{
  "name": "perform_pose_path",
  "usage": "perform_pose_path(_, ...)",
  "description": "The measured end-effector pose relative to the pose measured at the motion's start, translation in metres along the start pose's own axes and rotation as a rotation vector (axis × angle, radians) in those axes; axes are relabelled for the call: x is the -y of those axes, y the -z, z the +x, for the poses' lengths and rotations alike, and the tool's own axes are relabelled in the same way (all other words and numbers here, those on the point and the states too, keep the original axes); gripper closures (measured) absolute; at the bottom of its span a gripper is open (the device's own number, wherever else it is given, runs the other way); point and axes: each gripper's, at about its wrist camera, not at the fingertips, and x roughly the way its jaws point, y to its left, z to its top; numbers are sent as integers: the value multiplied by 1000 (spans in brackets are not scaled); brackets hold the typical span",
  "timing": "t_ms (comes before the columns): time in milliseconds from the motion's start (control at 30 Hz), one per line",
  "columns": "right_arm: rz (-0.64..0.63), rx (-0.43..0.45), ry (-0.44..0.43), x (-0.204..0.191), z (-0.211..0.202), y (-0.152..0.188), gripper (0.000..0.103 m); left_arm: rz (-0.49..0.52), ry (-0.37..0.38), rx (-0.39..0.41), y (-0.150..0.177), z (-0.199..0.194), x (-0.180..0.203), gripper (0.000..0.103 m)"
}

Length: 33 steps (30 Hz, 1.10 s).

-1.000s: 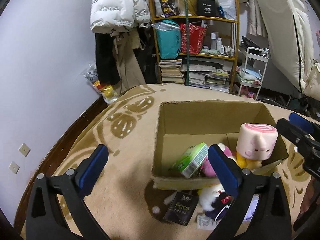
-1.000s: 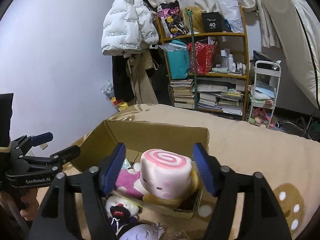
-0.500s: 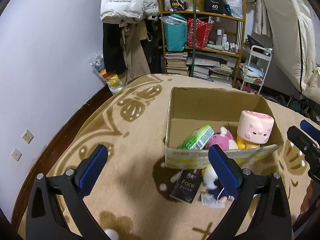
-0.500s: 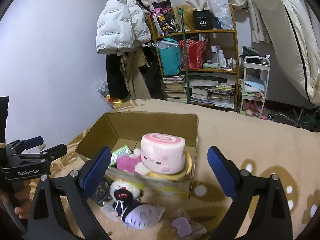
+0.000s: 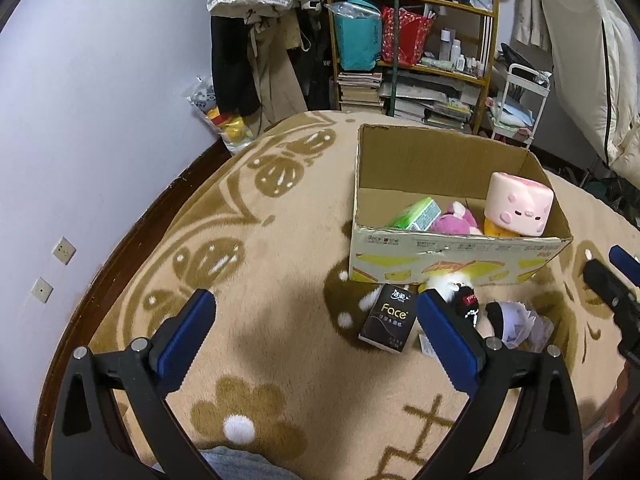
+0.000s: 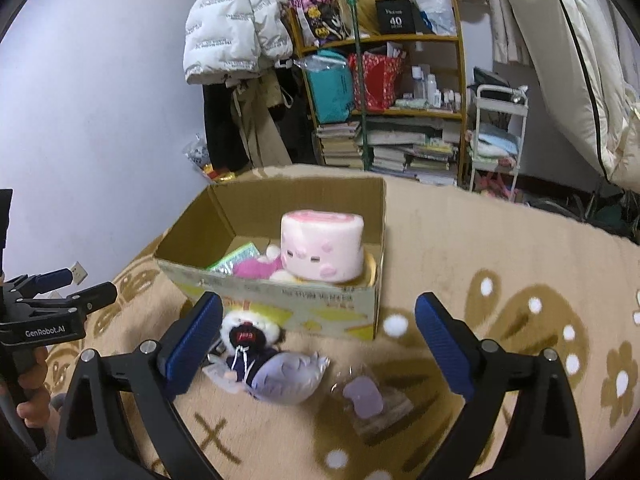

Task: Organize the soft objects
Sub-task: 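Lower the left tool to the black Face pack while the right tool reaches the lavender plush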

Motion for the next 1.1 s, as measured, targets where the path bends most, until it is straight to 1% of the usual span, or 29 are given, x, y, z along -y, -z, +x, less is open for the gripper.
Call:
perform_pose_path(100,-12,-21,7,-4,3,3,2,14,0,-21,0,6,3,3)
perform_pose_path(400,58,-109,-24,4,29,12,2,34,23,-146,2,41,13,3)
perform_pose_path(567,83,-150,-30,6,44,17,2,53,29,-180,5,53,19,3)
perform_pose_path(667,99,-168,-33,7,50,18,2,58,45,-214,6,62,22,3)
perform_pose_path(833,132,-201,-38,12,61,22,2,55,52,-263,9,73,25,3)
perform_pose_path(1100,175,-238,-55,14,71,29,2,73,61,-309,13,93,32,3)
